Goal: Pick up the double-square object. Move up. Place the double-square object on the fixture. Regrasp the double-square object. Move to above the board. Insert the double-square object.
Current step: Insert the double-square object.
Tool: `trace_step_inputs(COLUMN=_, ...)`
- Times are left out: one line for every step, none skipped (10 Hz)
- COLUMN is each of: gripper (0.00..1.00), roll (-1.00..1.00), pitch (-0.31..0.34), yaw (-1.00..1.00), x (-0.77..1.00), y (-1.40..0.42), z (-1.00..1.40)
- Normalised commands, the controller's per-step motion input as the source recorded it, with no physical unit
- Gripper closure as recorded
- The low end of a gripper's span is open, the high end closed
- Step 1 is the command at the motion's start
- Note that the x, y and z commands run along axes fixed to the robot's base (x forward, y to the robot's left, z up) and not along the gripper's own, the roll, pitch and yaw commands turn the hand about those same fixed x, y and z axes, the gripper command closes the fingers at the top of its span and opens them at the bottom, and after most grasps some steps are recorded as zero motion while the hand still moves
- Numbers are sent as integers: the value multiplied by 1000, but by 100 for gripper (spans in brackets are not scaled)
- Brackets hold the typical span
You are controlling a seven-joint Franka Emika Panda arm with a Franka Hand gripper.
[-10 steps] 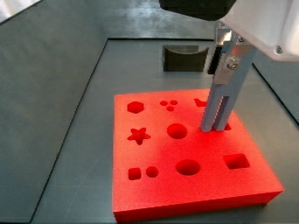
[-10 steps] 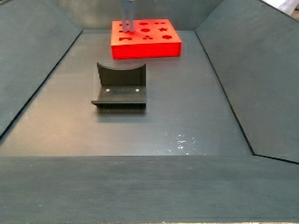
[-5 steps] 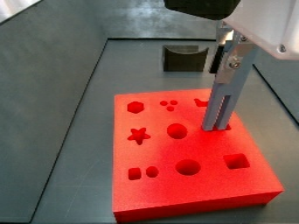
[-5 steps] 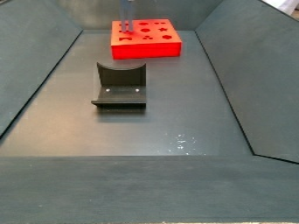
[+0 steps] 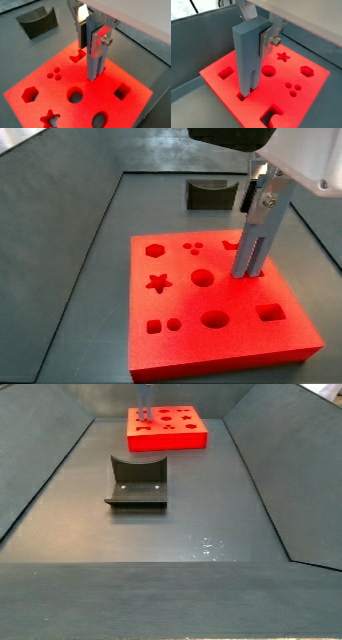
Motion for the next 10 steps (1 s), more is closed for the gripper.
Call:
trace_step_inputs(gripper=100, roll=324, pitch=464, yaw=0, x=589, y=-71, z=0)
trace_step_inputs(gripper=100, roll=361, pitch=484, yaw=0, x=537, y=-46, z=0)
trace_step_inputs(gripper=100, roll=367, pitch=481, yaw=0, x=540, y=-34, z=0)
trace_step_inputs(gripper=100, roll=347, pitch=427, yaw=0, x=654, y=-46, z=0)
trace_step_inputs(gripper=100, roll=196, pitch=286, yaw=0, x=889, y=-166, z=40)
trace_step_inputs(gripper=100, roll=80, pitch=183, yaw=0, x=1000, y=-203, z=26)
trace_step_inputs(gripper=100, roll=37, pitch=156, yaw=0, x=1000, y=-197, z=26)
trace_step_inputs(gripper=100, roll=4, pitch=147, yaw=0, x=1000, y=-163, z=9)
trace_step_inputs(gripper=100, roll=0, pitch=197, yaw=0, x=951, y=-26, z=26)
trace_step_inputs(gripper=100, roll=0, pitch=39, yaw=-283, x=140, y=131, z=0)
